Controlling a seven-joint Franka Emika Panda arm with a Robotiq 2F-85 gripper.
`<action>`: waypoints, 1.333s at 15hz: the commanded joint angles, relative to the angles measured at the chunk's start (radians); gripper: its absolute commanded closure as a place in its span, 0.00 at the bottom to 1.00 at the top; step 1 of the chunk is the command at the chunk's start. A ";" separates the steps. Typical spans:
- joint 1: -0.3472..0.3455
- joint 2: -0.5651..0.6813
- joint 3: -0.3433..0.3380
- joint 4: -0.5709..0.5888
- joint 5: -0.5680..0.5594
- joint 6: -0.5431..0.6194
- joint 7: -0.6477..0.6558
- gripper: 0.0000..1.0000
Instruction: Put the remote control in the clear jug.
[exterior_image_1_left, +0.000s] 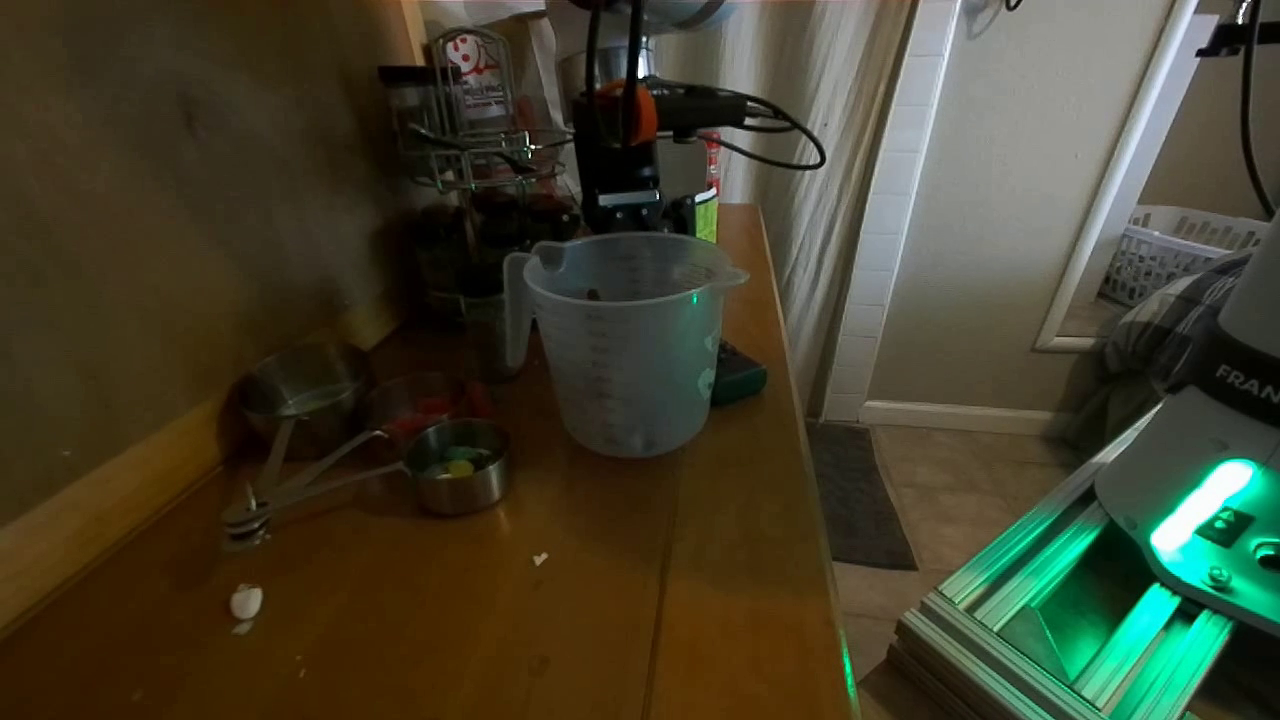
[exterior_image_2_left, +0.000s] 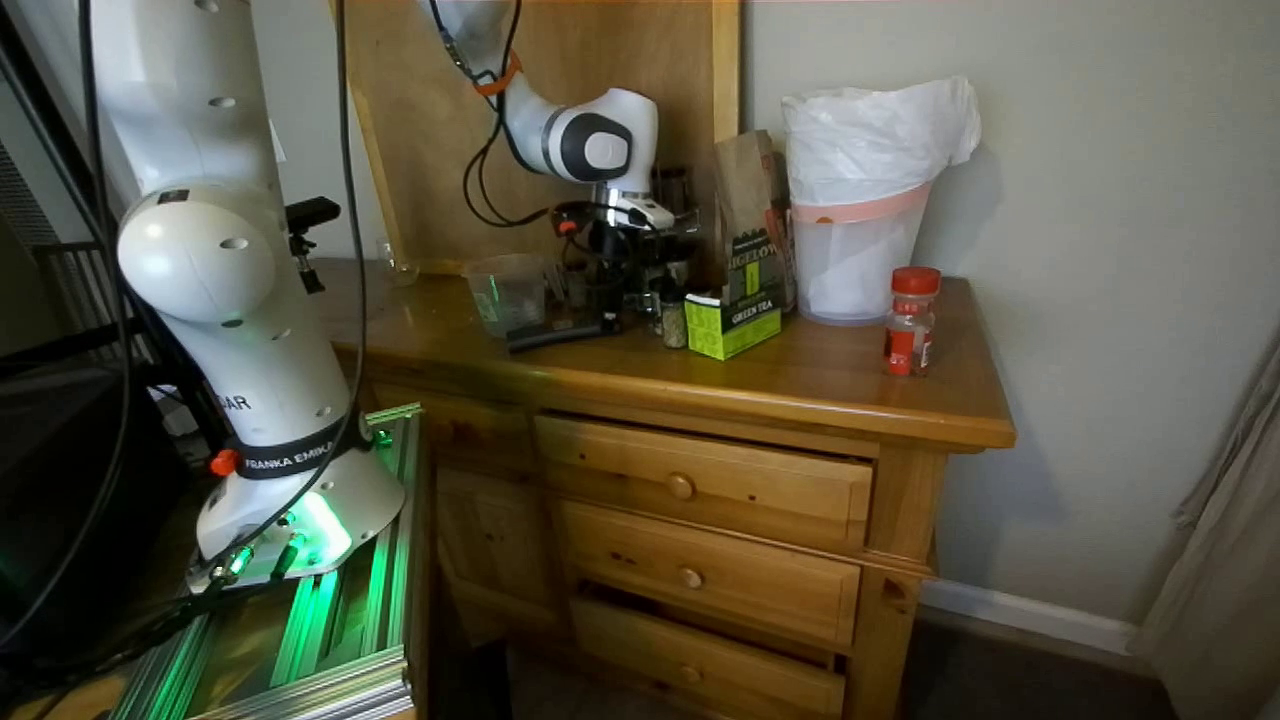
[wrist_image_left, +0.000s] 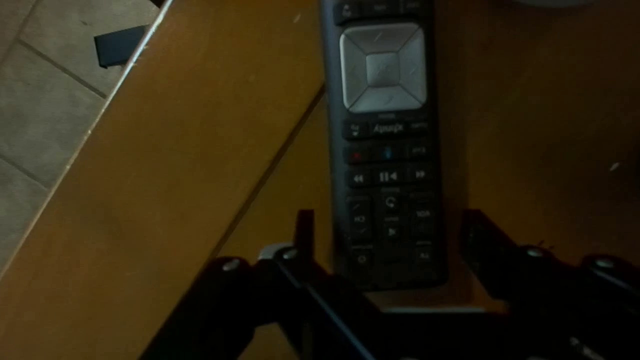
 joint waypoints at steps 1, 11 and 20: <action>0.009 0.041 -0.020 0.045 0.031 -0.030 -0.071 0.56; 0.024 -0.112 -0.008 -0.058 0.031 0.033 -0.120 0.68; 0.039 -0.387 0.027 -0.268 0.022 0.105 -0.080 0.68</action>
